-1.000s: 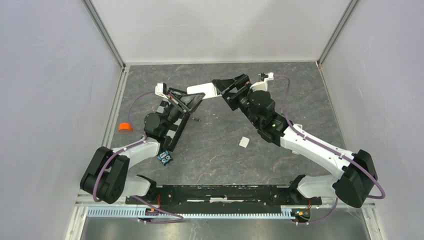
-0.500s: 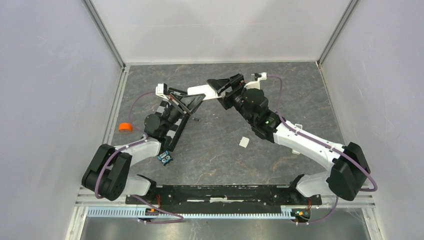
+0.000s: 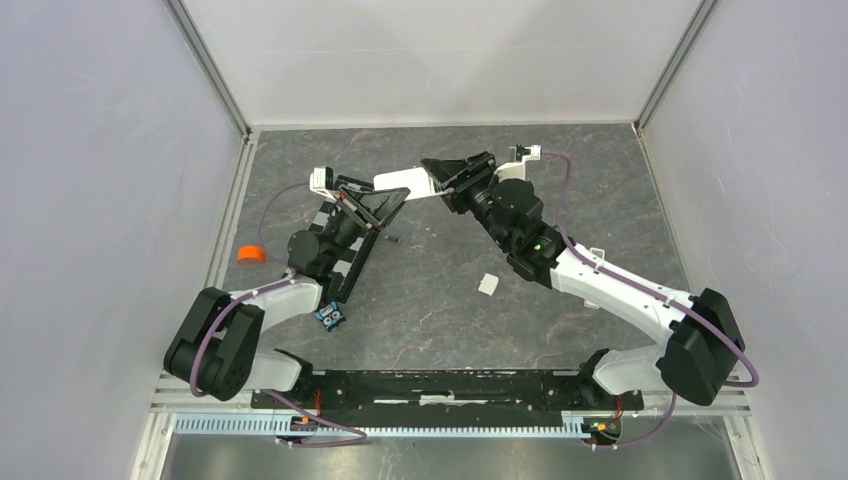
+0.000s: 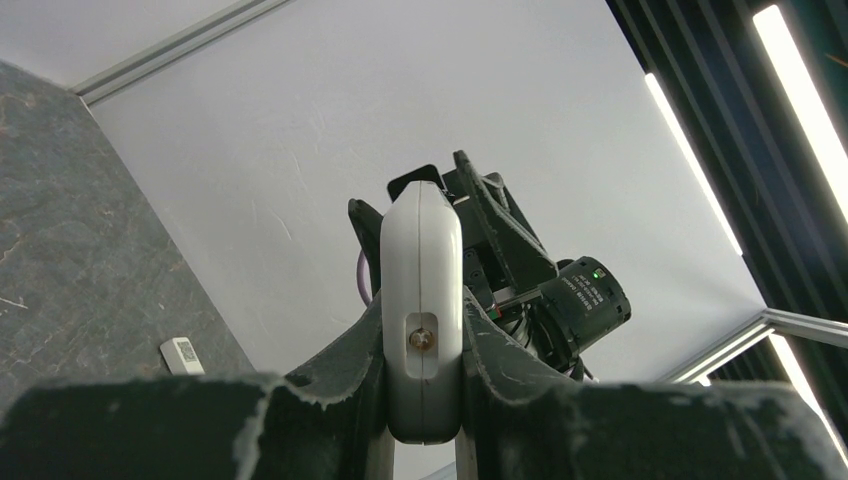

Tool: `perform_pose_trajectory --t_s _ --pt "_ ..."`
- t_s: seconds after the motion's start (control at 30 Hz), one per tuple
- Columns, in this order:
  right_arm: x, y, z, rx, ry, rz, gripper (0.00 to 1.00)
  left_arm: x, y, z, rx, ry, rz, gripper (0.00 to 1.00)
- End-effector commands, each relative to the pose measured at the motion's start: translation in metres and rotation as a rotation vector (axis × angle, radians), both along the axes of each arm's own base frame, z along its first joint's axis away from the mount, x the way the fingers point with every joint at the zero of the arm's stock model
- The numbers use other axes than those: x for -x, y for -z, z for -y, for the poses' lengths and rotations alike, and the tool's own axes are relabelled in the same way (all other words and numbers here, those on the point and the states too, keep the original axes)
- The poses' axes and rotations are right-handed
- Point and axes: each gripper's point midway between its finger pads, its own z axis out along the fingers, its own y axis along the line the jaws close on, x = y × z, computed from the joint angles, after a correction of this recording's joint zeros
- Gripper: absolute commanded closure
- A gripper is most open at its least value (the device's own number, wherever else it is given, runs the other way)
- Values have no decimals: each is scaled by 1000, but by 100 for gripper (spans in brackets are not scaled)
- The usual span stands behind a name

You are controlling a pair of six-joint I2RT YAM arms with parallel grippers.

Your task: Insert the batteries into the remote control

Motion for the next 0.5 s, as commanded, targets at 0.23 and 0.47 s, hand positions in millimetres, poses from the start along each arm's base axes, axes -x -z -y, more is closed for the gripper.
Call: perform_pose_trajectory --t_s 0.23,0.47 --pt "4 -24 5 -68 5 61 68 5 -17 -2 17 -8 77 98" --pt "3 -21 3 -37 -1 90 44 7 -29 -5 52 2 75 98"
